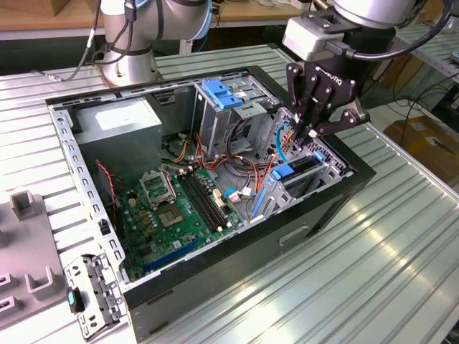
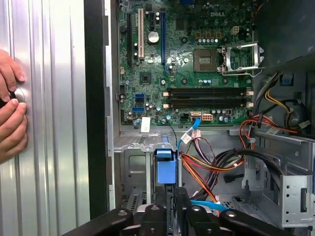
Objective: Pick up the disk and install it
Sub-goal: 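Insert the disk into the insertion slot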
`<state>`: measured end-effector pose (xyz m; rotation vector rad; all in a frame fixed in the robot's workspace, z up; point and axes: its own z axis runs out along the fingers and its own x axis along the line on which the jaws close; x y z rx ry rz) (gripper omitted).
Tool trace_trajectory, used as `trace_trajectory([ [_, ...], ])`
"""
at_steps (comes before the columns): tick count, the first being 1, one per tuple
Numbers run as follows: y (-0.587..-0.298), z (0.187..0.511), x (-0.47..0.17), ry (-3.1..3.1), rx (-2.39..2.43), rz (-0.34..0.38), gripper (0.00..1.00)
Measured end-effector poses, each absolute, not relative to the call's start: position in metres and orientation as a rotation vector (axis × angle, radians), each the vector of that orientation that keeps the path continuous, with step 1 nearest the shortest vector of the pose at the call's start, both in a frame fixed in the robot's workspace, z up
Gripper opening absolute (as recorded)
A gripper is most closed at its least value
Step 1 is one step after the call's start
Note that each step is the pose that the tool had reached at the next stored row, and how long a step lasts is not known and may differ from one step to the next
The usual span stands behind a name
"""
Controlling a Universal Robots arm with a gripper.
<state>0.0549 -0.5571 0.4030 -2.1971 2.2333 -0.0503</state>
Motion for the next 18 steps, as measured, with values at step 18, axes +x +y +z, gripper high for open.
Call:
trace_trajectory([
  [18,-0.557,0.387,0.058,2.217,-2.212,-0.051,0.11],
])
